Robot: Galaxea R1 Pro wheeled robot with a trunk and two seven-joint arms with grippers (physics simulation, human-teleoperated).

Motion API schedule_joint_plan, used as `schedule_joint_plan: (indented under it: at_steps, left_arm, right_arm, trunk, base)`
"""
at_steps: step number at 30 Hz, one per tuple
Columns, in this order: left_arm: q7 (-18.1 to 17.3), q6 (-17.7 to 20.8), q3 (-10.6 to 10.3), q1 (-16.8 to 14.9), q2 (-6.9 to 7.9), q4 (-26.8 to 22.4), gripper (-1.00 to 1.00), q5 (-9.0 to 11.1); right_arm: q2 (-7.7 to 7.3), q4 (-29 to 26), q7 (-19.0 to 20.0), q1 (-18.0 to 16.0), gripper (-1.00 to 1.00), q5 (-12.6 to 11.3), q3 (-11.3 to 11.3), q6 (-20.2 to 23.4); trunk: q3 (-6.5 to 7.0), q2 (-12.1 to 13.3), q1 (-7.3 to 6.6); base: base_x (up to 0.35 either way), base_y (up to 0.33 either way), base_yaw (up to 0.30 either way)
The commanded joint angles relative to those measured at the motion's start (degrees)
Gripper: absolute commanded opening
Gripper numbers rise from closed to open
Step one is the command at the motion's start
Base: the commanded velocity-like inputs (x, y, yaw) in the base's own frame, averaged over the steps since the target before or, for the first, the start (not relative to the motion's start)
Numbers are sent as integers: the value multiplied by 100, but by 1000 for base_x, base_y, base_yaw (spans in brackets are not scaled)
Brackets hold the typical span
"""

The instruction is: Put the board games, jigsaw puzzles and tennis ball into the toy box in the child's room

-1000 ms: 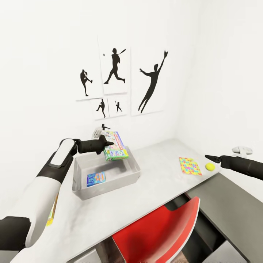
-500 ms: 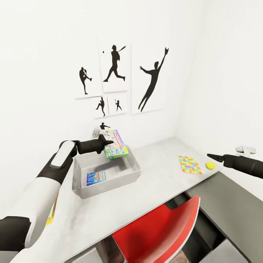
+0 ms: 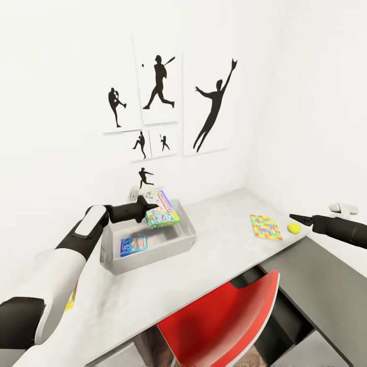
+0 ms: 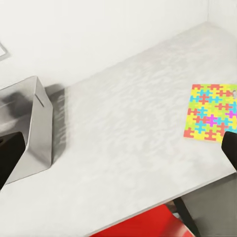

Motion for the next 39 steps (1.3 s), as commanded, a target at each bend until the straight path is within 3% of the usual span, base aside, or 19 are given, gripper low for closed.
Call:
schedule_joint_plan:
  at_steps: [1, 18, 26, 30, 33, 35, 39]
  left_arm:
    - [-28, 3, -20, -8, 6, 14, -100, 4]
    - [-77, 9, -56, -211, -46, 246, -100, -31]
    - [-85, 25, -88, -391, -74, 657, -100, -38]
    - [-84, 59, -96, -434, -79, 711, -100, -39]
    - [-82, 76, -98, -452, -80, 730, -100, -39]
    - [-80, 83, -105, -475, -86, 740, -100, -41]
    - [-75, 84, -107, -486, -90, 744, -100, -41]
  right_arm:
    - [0, -1, 59, -8, 100, 50, -5, 24]
    - [0, -6, 59, -9, 100, 50, -8, 24]
    - [-4, -7, 59, -16, 100, 50, -8, 24]
    - [-74, -7, 68, -25, 100, 46, -72, 24]
    - [-195, -7, 276, -21, 100, 43, -180, 24]
    - [-324, -7, 1004, 5, 100, 46, -452, 24]
    - [-372, -7, 1456, 25, 100, 48, -585, 24]
  trunk:
    - [-22, -13, 3]
    - [-174, -13, 3]
    - [-247, -13, 3]
    - [-283, -13, 3]
    - [-310, -13, 3]
    - [-329, -13, 3]
    - [-365, -13, 3]
  base:
    - [0, 0, 0]
    - [0, 0, 0]
    - [0, 0, 0]
    - [0, 0, 0]
    - [0, 0, 0]
    - [0, 0, 0]
    - [0, 0, 0]
